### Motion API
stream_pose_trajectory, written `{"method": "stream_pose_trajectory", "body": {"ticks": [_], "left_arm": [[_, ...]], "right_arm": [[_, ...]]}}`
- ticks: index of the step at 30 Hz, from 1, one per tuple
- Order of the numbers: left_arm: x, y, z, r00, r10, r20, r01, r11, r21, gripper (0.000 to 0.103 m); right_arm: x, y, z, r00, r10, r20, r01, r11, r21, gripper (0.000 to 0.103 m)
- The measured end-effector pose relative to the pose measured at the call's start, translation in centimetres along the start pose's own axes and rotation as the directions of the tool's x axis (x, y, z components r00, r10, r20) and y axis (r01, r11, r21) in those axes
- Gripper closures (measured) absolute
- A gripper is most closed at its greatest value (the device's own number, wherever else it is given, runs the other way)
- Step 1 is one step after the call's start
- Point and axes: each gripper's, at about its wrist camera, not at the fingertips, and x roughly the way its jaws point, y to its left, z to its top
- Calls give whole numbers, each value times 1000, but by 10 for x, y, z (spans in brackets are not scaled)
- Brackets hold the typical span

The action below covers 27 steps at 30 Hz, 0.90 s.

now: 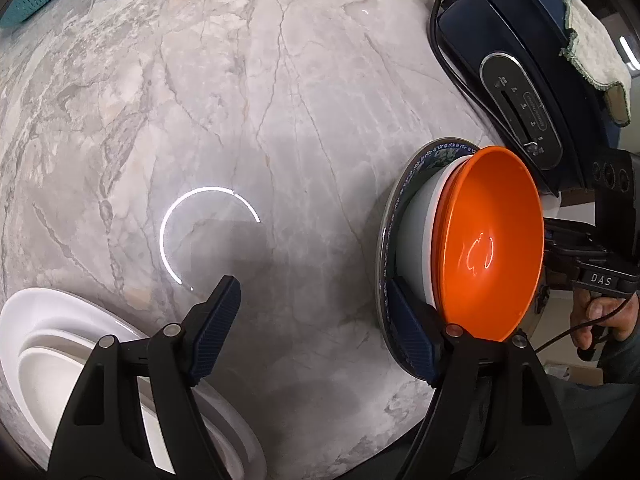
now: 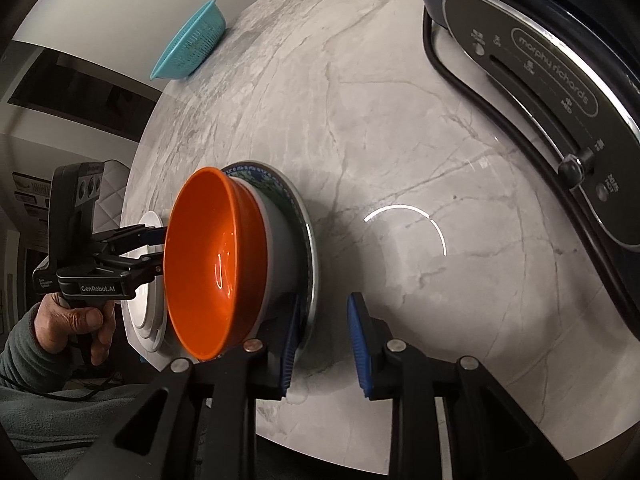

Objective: Organize plates and bowls
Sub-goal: 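Lift the nested bowl stack with both grippers and lower it onto the plate stack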

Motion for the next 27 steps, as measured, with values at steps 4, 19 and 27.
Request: {"method": "stream_pose_trajectory", "body": {"ticks": [4,19,27], "left_arm": [[-1,0,1,1000,17,1,-17,1000,9,28],[0,-29,15,998,-50,25,48,996,71,78],[2,-44,21,997,-69,22,67,993,93,95]], "right_arm": [[0,-1,2,1000,0,0,0,1000,6,74],[3,-9,8,999,50,-17,-49,997,56,83],[0,-5,9,998,60,7,-60,998,26,93]]}}
